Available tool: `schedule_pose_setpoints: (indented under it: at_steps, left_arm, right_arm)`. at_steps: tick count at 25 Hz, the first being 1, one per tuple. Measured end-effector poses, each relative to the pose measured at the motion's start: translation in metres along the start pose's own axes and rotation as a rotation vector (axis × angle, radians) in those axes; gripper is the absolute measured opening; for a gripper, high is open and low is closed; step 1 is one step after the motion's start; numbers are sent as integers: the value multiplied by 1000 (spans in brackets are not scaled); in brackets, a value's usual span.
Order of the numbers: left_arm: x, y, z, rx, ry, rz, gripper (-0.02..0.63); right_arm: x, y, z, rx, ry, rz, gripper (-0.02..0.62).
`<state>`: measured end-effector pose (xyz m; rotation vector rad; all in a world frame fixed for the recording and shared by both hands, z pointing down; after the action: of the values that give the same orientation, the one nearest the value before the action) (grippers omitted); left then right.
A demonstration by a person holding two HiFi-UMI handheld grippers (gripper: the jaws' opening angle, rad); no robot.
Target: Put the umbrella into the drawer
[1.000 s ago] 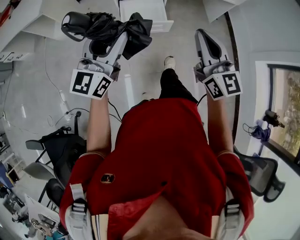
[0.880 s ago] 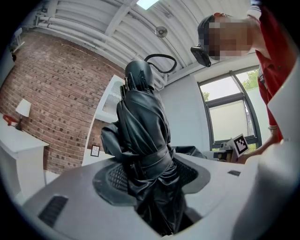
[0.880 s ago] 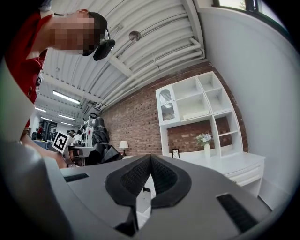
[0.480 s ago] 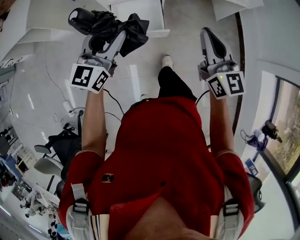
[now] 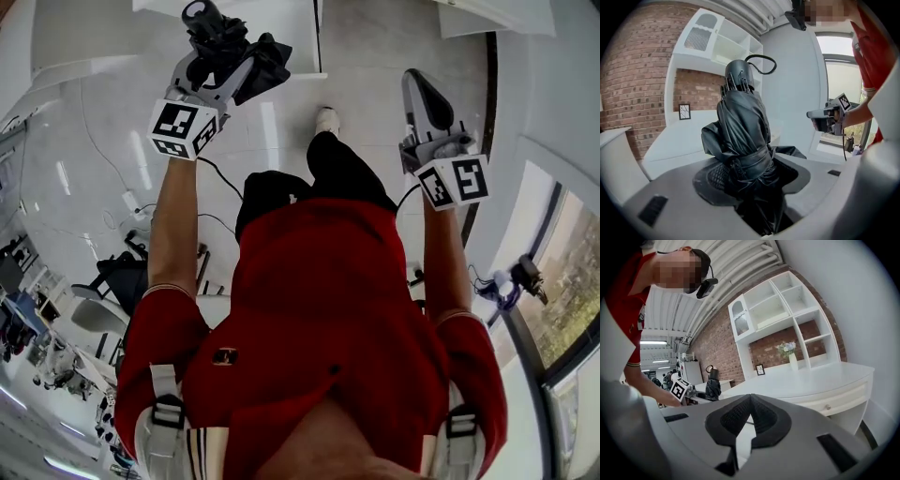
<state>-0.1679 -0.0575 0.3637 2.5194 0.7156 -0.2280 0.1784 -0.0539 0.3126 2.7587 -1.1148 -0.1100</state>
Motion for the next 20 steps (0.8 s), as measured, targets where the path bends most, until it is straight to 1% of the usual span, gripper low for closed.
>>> schedule_pose_setpoints:
  at_steps: [4, 8, 13, 15, 20]
  left_arm:
    - [-22, 45, -9, -87, 31, -8, 239]
    - [-38, 77, -31, -202, 87, -54, 240]
    - [-56, 114, -66, -345, 149, -127, 239]
    - [-65, 129, -75, -386, 167, -148, 240]
    - [-92, 158, -96, -490, 199, -185, 241]
  right_arm:
    - [19, 16, -18, -50, 17, 20, -2]
    - [19, 24, -37, -100, 38, 25, -2]
    - [13, 29, -61, -133, 65, -6, -2]
    - [10, 33, -69, -131, 85, -20, -2]
    - [-1, 44, -90, -173, 96, -46, -2]
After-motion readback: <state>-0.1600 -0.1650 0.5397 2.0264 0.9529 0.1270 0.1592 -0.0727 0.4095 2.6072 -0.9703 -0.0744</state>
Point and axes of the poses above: the fingertips, and each gripper's own axes: y forward along the fingers, x to its right, z out of its top, the point moved 8 cm from there along -y, backward along the fingers, and after that the axes turned 15 degrees about -y, right-handed, at the moved point
